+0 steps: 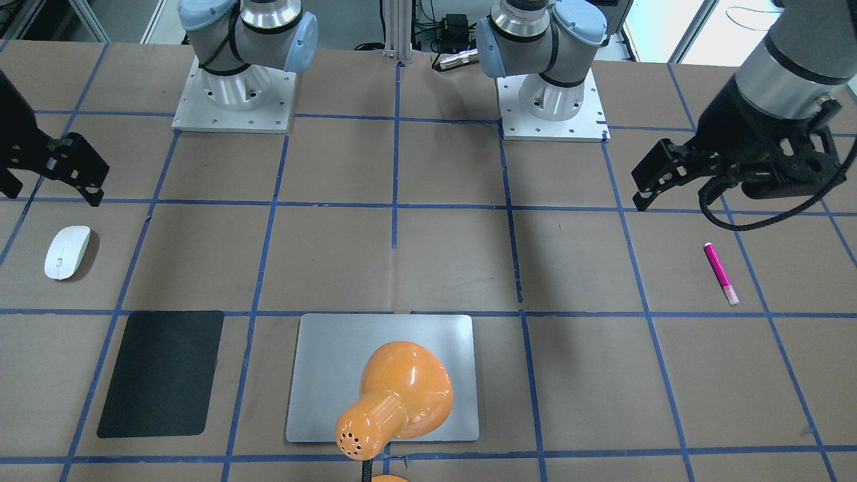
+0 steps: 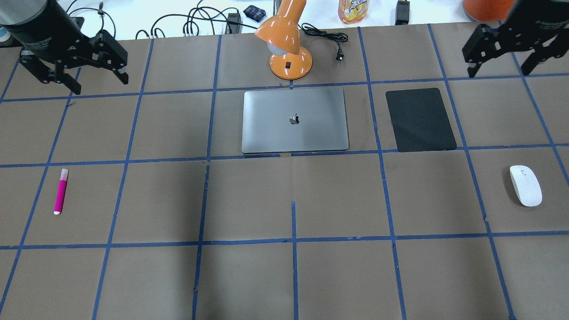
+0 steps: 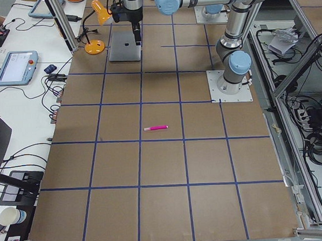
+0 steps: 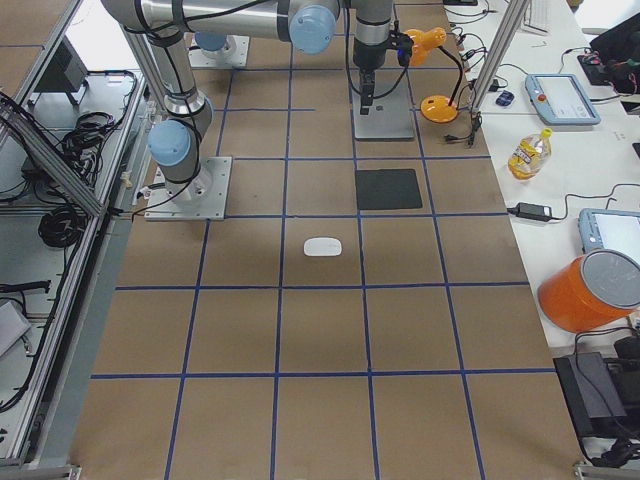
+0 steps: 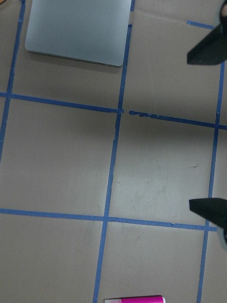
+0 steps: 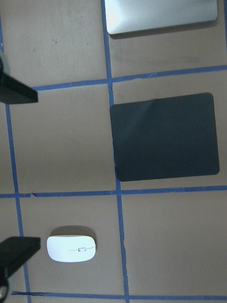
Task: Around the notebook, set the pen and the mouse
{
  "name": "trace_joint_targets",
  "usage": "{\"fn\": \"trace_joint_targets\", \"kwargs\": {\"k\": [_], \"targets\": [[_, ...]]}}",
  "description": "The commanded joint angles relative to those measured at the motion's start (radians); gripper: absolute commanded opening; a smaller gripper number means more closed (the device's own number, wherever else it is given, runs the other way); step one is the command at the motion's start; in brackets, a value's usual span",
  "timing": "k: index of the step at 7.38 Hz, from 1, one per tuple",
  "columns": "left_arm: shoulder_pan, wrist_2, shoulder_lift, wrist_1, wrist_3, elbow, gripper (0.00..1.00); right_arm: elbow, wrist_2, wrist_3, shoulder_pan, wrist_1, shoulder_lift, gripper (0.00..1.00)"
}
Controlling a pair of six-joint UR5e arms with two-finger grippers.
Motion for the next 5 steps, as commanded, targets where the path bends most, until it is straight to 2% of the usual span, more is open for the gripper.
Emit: {"fn": "trace_joint_targets", "kwargs": {"k": [1,3,4,5], "targets": [[0.136,0.003,-0.004,0.015,0.147,-0.077,1.00,0.034,0.000,-0.259,-0.165,-0.003,0.005,1.00],[0.283,0.023,-0.026,0.143,0.298,-0.190,1.00,0.115,-0.005,-0.344,-0.271,-0.051,0.007,1.00],[0.366,0.096,-0.041,0.256,0.324,-0.271,1.00,0.174,-0.003,-0.392,-0.334,-0.102,0.017,1.00],[0.423,0.116,-0.053,0.379,0.328,-0.358,1.00,0.246,0.009,-0.470,-0.389,-0.186,0.031,1.00]]}}
